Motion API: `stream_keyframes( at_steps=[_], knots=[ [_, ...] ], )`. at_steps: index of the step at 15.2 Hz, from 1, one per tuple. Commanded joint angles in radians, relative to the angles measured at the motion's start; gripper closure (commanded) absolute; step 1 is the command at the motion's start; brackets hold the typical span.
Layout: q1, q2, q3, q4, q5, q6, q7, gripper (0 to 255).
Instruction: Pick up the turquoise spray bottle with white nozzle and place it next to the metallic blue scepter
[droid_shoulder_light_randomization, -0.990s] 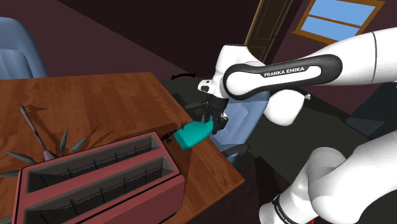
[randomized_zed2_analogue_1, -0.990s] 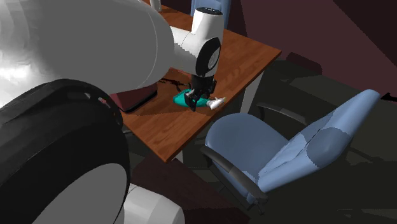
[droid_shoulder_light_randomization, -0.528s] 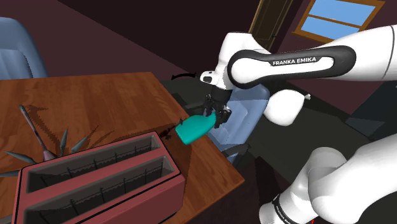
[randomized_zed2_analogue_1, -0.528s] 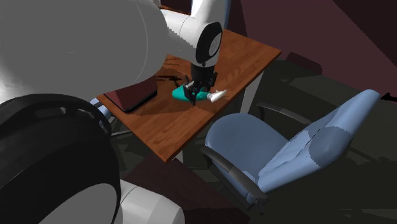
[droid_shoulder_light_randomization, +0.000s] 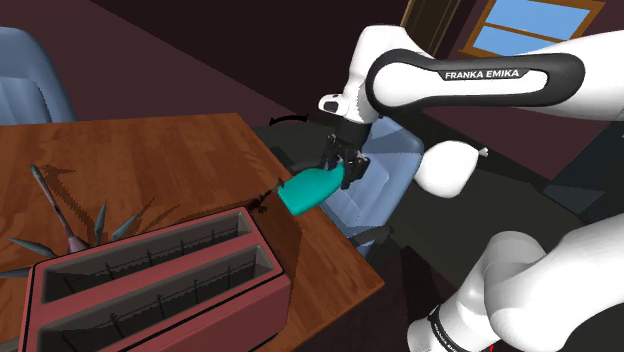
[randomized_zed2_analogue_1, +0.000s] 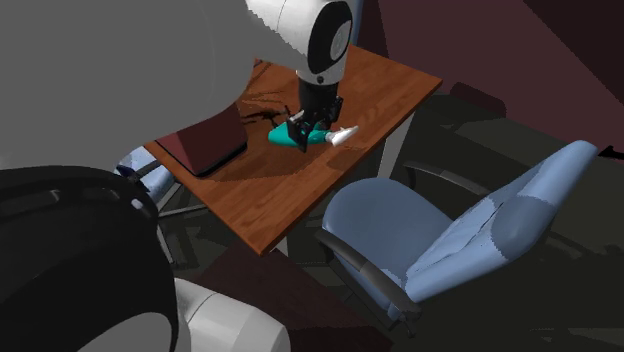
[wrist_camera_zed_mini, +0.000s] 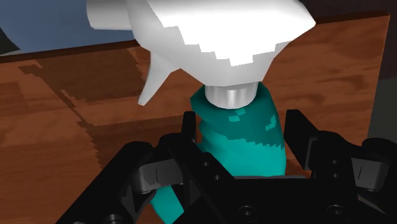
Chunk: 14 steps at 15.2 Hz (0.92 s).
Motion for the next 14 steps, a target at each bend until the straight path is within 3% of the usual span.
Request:
stream_keyframes(
  at_steps=[1, 14],
  knots=[
    [0.000, -0.004, 0.000, 0.022, -0.001, -0.026, 0.000, 255],
    [0.061, 0.478, 0.068, 0.547, 0.033, -0.063, 0.116, 255]
  ],
)
